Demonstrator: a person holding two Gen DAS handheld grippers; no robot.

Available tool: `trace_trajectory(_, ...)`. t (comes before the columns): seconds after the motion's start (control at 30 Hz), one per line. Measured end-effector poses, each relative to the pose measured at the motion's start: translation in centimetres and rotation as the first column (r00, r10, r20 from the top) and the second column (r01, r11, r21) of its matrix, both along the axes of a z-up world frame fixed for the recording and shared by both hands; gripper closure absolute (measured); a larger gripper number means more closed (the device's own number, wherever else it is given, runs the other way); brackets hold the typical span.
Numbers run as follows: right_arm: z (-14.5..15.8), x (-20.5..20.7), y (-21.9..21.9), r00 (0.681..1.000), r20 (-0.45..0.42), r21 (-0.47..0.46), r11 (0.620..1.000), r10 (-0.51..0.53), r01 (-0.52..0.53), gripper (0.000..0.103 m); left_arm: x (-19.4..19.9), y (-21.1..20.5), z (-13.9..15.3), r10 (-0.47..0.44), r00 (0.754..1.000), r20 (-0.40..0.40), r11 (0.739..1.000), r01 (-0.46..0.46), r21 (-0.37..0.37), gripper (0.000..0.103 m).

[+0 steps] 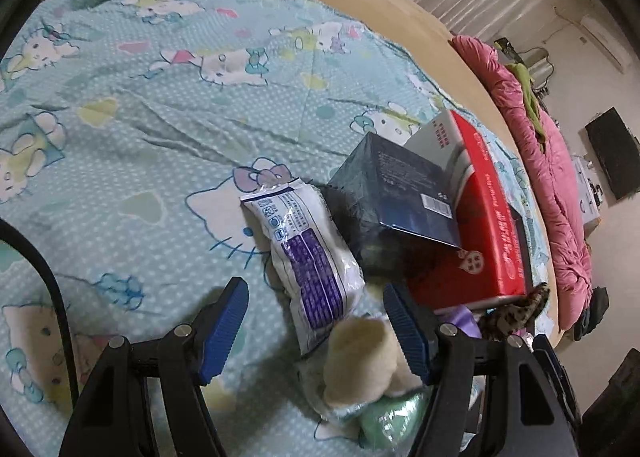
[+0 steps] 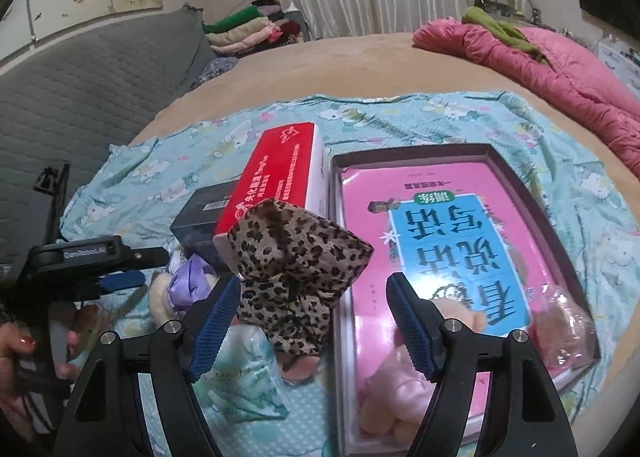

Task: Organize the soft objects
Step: 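Grasp the white-and-purple packet with the left tool while the right tool grasps the leopard-print cloth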

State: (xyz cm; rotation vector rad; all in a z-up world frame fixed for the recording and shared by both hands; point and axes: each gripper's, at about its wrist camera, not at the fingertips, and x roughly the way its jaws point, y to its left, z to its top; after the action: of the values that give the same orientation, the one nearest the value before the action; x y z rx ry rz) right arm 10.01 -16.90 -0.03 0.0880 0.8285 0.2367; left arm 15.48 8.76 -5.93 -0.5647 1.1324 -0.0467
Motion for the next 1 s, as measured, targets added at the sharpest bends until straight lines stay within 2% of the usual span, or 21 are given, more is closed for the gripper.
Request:
trace_trajectory(0.3,-1.1,1.9,0.9,0.999,-0.032,-0.011,1.0,0.002,-0.002,0.026,2.4,-0.1,-2.0,-0.006,0.999,-0.044,1.0,0.005,-0.021,0.034)
trace_trajectory(0.57,-2.5,3.1,2.4,0.998,-0.058,-0.039,0.999,0.023,-0.026,0.022,3.2,0.3,-2.5,-0.018,0.999,-0.04,0.998,0.015,-0.053,0.034)
trace_trajectory(0.7,-3.0,3.6,2.1,0.997,-0.07,0.015,1.0,0.014,-0.013,0.023,3.2,0.5,-2.6,-0.023,0.999,-0.041,0.998,0.02,-0.064,0.039)
trace_trajectory(0.8,-3.0,3.6,1.9,0.998,-0.062,0.013,1.0,0.01,-0.01,0.044,3.1,0.4,-2.7,-0.032,0.999,-0.042,0.997,0.029,-0.069,0.048)
trace_trajectory(0.87,-2.9,3.5,1.9,0.999,-0.052,-0.003,1.0,0.014,-0.014,0.061,3.0,0.4,-2.9,-0.037,0.999,-0.039,0.996,0.034,-0.078,0.05)
trace_trajectory(0.97,-2.7,3.3,1.1,0.999,-0.05,0.014,1.0,0.014,-0.013,0.076,2.8,0.4,-3.0,-0.037,0.999,-0.024,0.996,0.035,-0.083,0.051)
trace_trajectory(1.0,-2.6,3.3,0.8,0.999,-0.049,0.027,1.0,0.011,-0.01,0.078,2.7,0.4,-3.0,-0.036,0.999,-0.021,0.996,0.034,-0.087,0.053)
